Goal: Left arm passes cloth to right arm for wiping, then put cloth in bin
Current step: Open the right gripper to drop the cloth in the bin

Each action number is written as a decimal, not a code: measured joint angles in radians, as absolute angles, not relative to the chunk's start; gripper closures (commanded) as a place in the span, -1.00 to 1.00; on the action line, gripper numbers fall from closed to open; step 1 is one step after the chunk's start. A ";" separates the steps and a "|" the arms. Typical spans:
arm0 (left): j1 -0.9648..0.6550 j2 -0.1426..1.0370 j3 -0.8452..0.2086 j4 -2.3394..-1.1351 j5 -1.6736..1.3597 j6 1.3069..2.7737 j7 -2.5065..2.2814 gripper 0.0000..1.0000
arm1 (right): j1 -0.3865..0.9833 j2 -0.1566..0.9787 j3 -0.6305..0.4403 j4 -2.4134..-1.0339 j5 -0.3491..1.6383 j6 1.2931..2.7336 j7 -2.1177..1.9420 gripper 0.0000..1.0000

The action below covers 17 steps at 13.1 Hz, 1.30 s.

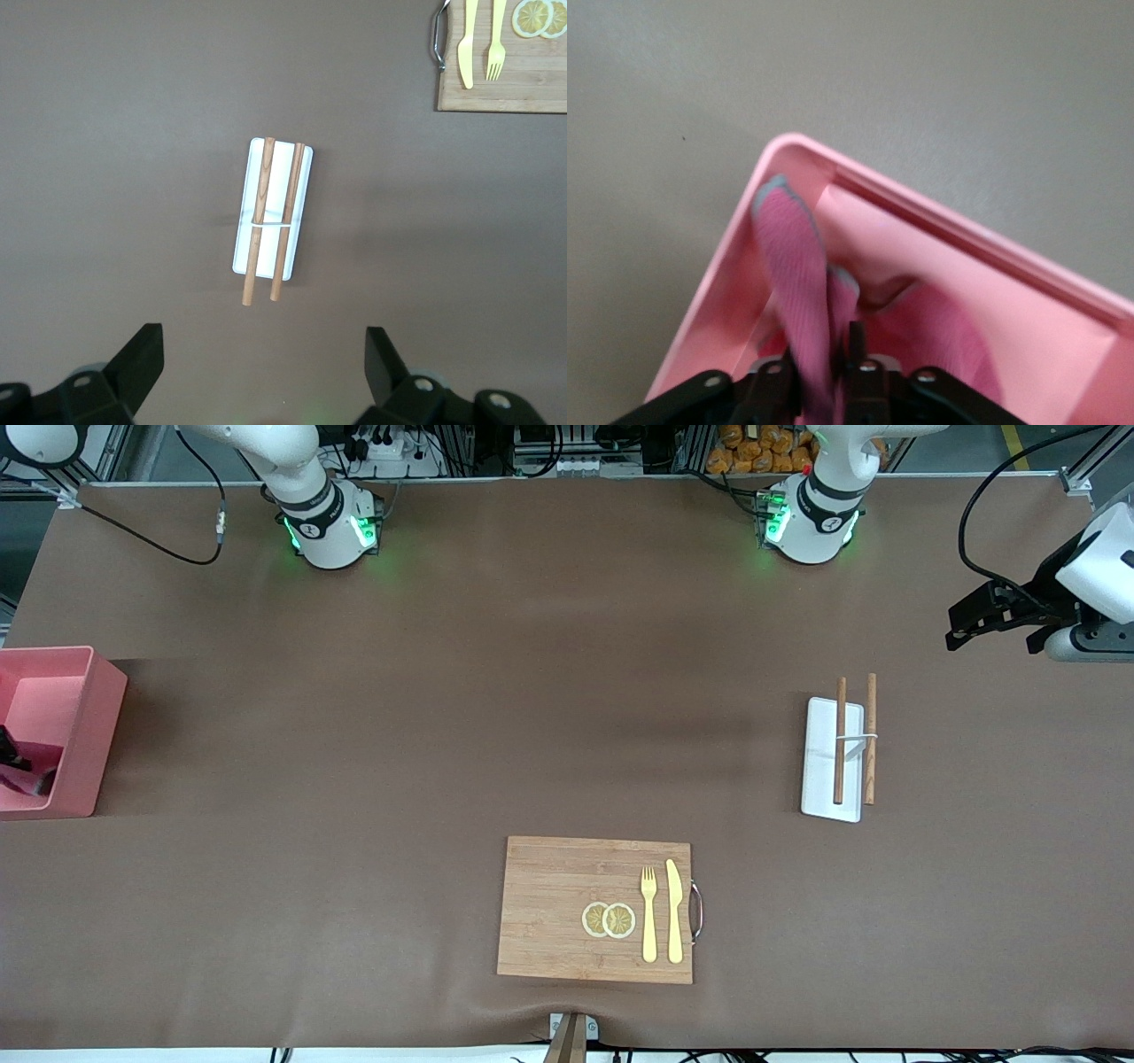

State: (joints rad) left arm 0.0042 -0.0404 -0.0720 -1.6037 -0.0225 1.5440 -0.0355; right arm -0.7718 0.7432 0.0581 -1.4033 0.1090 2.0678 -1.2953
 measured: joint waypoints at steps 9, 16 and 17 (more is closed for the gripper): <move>0.001 -0.030 -0.073 -1.603 -0.023 1.544 -0.035 -1.00 | -0.669 0.647 0.094 -1.245 0.123 1.715 -1.085 -1.00; 0.001 -0.030 -0.074 -1.601 -0.023 1.544 -0.035 -1.00 | -0.366 0.563 0.093 -1.291 0.071 1.628 -0.443 -1.00; 0.001 -0.030 -0.074 -1.601 -0.023 1.544 -0.035 -1.00 | -0.327 0.561 0.093 -1.318 0.069 1.644 -0.371 -1.00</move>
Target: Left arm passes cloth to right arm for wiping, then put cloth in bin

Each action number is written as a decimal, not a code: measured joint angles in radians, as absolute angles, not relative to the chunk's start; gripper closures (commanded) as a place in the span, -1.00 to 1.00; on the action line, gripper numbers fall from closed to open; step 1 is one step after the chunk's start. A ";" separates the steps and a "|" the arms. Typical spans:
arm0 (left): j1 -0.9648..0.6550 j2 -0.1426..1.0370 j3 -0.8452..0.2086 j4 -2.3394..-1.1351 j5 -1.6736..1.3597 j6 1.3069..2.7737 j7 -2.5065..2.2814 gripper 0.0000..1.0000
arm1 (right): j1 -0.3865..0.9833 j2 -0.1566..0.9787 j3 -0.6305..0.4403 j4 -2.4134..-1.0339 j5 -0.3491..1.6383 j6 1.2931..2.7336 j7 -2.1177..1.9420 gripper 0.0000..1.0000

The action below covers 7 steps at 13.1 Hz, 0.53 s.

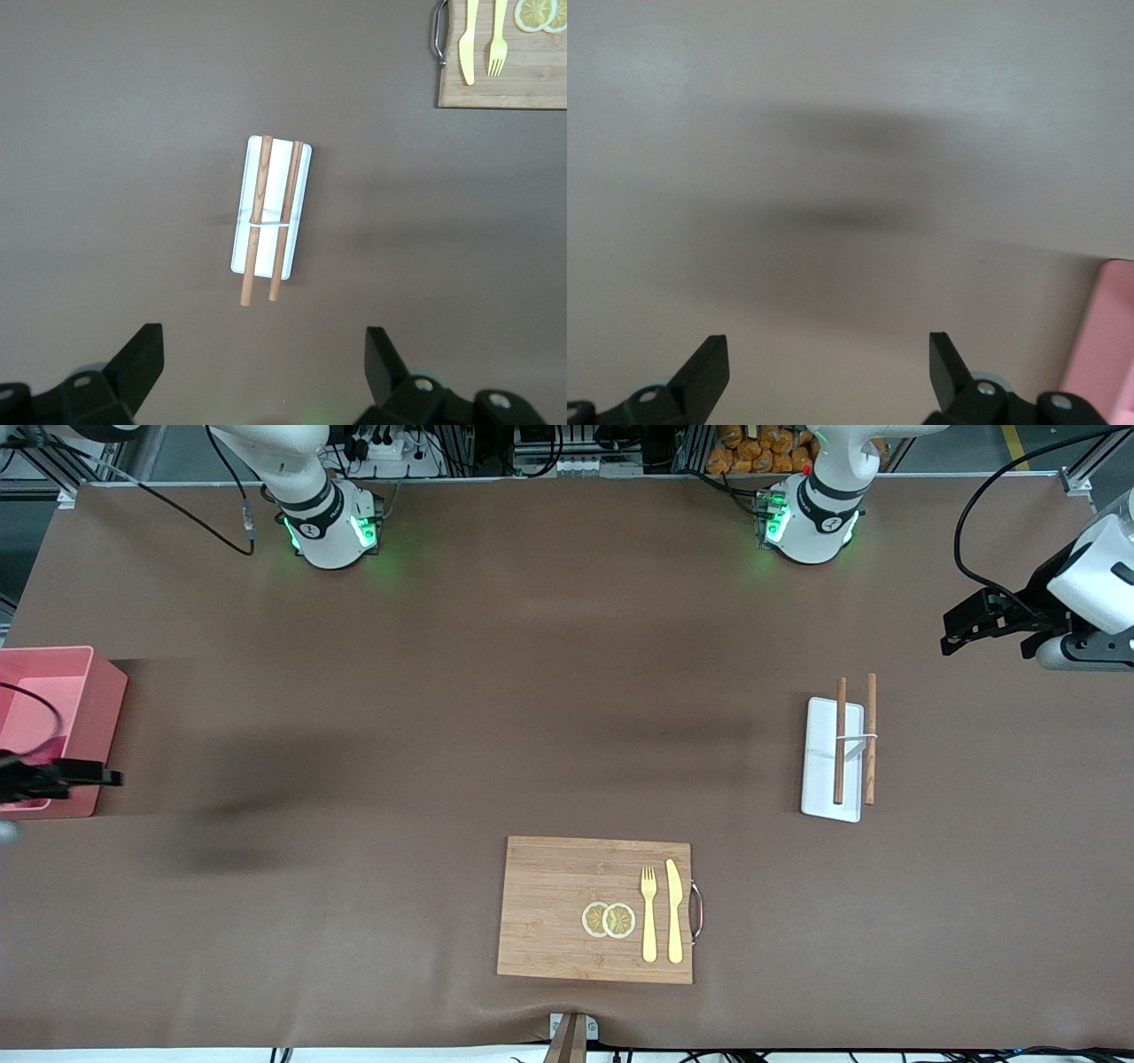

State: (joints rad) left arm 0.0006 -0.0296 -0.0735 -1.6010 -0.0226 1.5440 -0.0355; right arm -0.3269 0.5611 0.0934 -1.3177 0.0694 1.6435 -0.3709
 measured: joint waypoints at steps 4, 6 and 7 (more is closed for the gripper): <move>0.001 -0.030 -0.073 -1.600 -0.023 1.544 -0.035 -1.00 | -0.153 0.436 0.094 -1.451 0.067 1.696 -0.031 -1.00; 0.002 -0.030 -0.073 -1.599 -0.023 1.544 -0.035 -1.00 | -0.095 0.309 0.095 -1.576 0.064 1.743 0.121 -1.00; 0.002 -0.030 -0.073 -1.599 -0.023 1.544 -0.035 -1.00 | -0.089 0.243 0.094 -1.643 0.064 1.774 0.157 -1.00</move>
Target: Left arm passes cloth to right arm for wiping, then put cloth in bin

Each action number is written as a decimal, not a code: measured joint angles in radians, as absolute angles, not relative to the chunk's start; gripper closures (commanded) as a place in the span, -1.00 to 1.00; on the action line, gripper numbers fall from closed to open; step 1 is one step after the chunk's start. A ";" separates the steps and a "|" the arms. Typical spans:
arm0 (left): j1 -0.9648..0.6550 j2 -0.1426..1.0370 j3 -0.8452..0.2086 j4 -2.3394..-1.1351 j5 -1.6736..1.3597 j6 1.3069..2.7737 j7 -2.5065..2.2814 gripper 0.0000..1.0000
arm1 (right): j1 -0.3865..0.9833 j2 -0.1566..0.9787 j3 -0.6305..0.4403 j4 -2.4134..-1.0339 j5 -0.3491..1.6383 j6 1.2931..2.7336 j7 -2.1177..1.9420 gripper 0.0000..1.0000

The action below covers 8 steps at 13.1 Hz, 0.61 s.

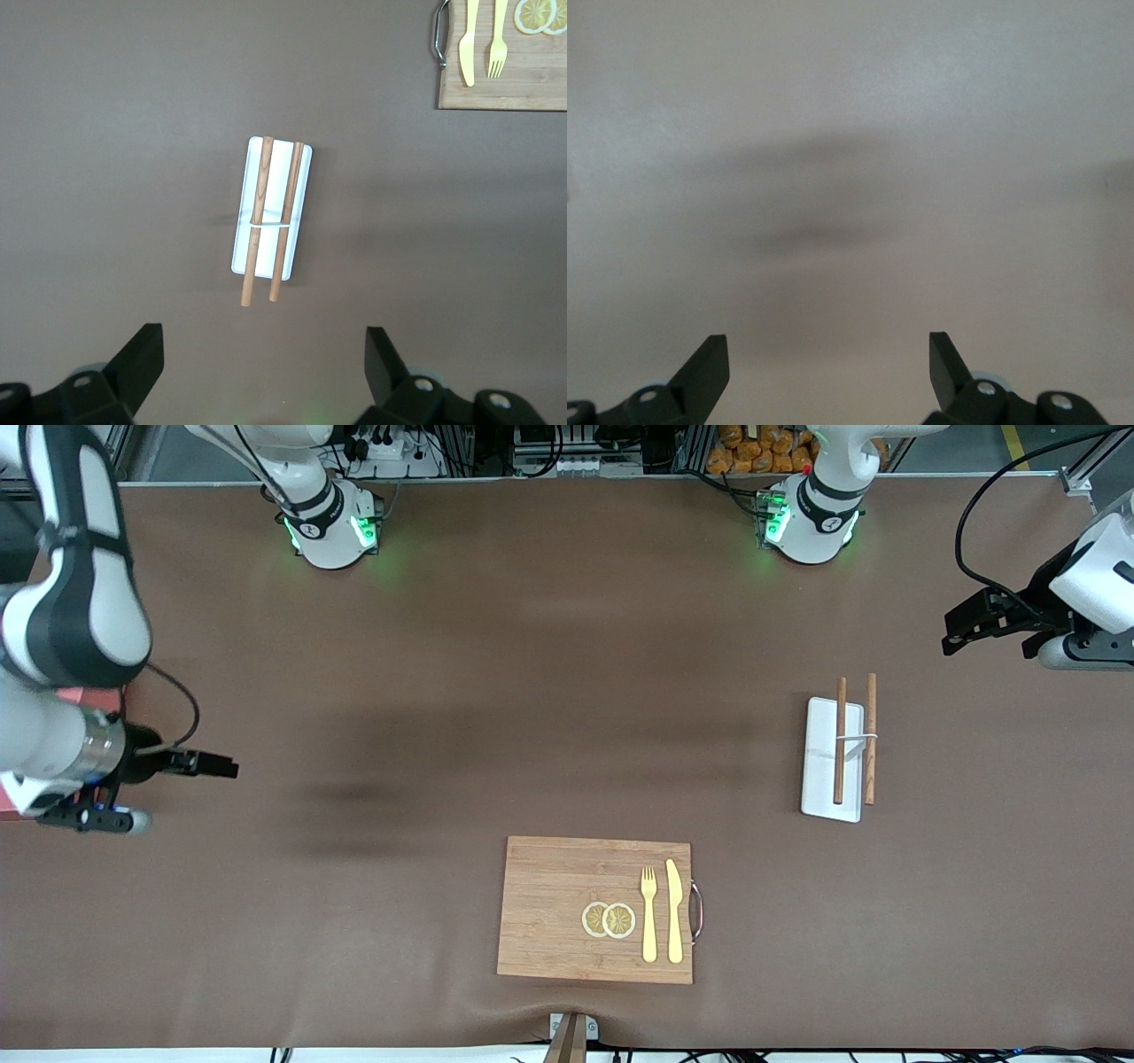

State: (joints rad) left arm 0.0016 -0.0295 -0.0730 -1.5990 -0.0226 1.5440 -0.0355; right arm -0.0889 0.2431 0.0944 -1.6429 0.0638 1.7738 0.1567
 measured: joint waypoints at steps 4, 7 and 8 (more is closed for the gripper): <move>0.002 -0.029 -0.073 -1.598 -0.023 1.544 -0.035 -1.00 | -0.093 -0.003 0.079 -1.820 0.064 1.800 0.209 -1.00; 0.002 -0.029 -0.073 -1.598 -0.023 1.544 -0.035 -1.00 | -0.105 -0.027 0.069 -1.788 0.037 1.833 0.211 -1.00; 0.002 -0.029 -0.073 -1.598 -0.023 1.544 -0.035 -1.00 | -0.112 -0.009 0.068 -1.756 0.022 1.840 0.211 -1.00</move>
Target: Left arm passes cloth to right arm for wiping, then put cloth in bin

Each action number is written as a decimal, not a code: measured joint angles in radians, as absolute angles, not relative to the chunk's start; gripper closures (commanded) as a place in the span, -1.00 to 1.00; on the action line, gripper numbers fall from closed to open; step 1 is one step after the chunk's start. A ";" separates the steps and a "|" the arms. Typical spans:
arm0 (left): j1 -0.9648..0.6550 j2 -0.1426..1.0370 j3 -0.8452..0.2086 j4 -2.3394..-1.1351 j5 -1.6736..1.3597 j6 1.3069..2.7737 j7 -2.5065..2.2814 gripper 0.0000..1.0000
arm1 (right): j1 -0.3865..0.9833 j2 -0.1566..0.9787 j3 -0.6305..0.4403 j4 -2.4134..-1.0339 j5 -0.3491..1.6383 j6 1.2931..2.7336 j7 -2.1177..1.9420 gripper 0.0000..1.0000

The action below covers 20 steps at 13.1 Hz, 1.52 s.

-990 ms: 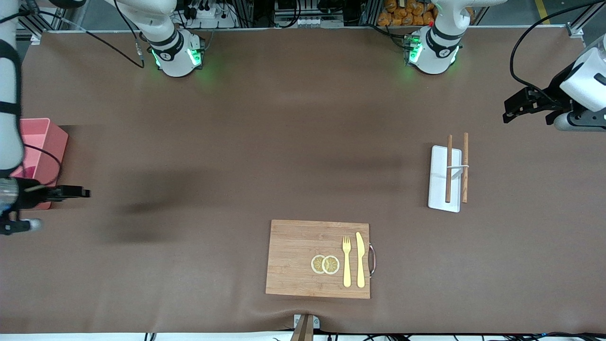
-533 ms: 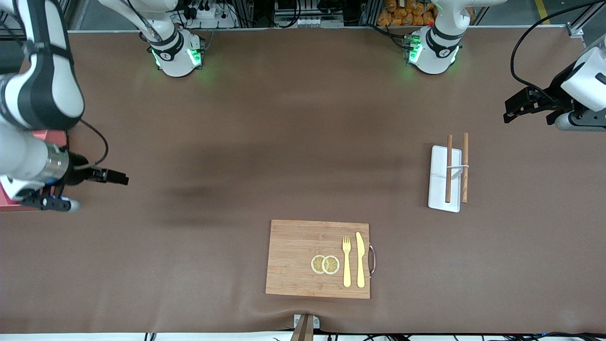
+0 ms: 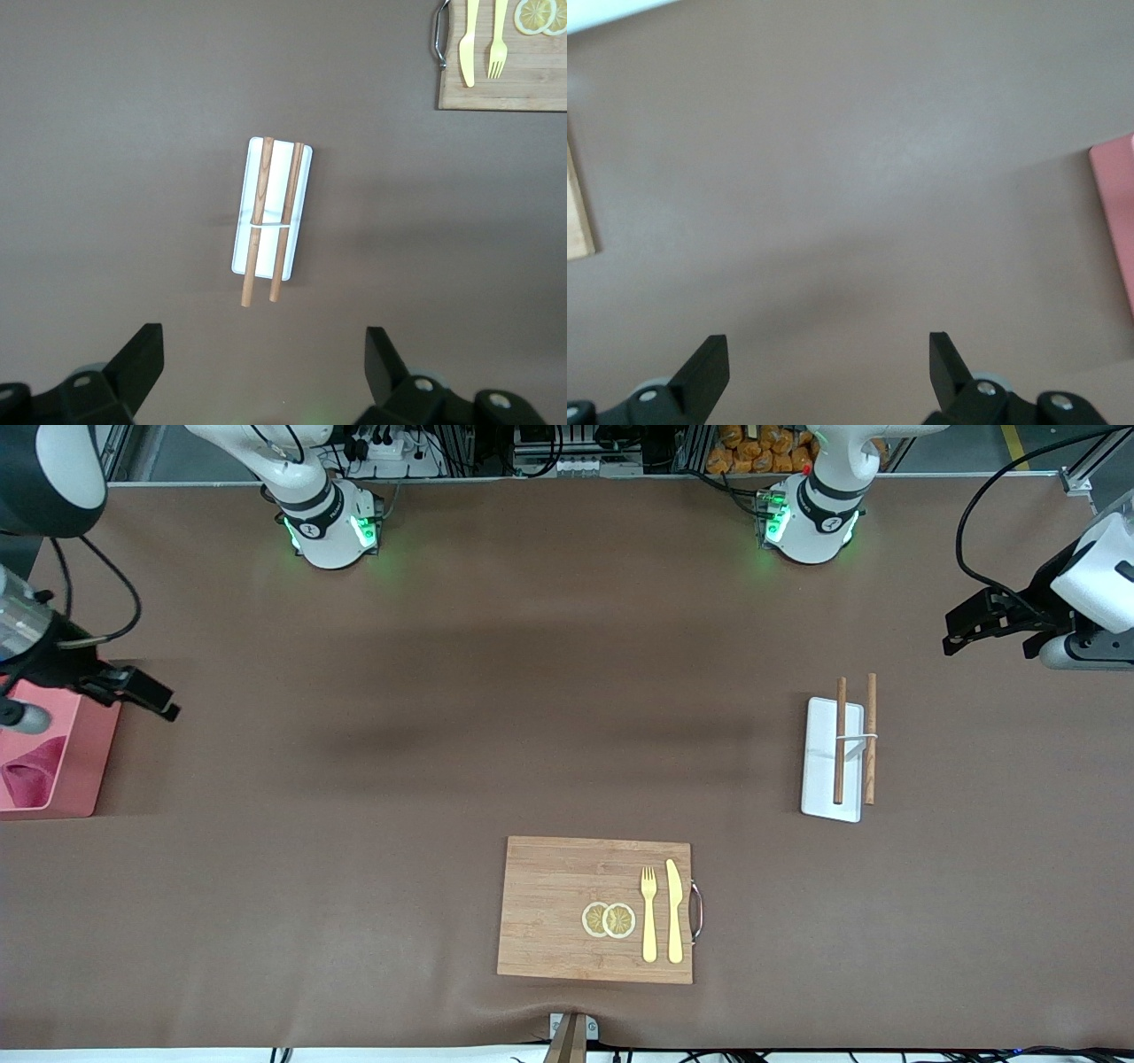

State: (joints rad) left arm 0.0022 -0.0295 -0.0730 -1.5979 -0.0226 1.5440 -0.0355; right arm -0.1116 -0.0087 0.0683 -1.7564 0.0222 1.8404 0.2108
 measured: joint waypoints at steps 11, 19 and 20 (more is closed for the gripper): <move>0.002 -0.029 -0.073 -1.598 -0.023 1.544 -0.035 -1.00 | -0.104 0.104 0.084 -1.556 -0.011 1.843 0.185 -1.00; 0.001 -0.030 -0.074 -1.583 -0.023 1.544 -0.035 -1.00 | -0.054 0.104 0.088 -1.534 -0.011 1.796 0.191 -1.00; 0.001 -0.030 -0.074 -1.583 -0.023 1.544 -0.035 -1.00 | -0.049 0.102 0.089 -1.534 -0.011 1.792 0.193 -1.00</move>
State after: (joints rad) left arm 0.0007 -0.0295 -0.0739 -1.5831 -0.0226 1.5441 -0.0355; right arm -0.0493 0.1025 0.0889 -1.5342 -0.0107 1.7919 0.1932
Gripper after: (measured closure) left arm 0.000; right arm 0.000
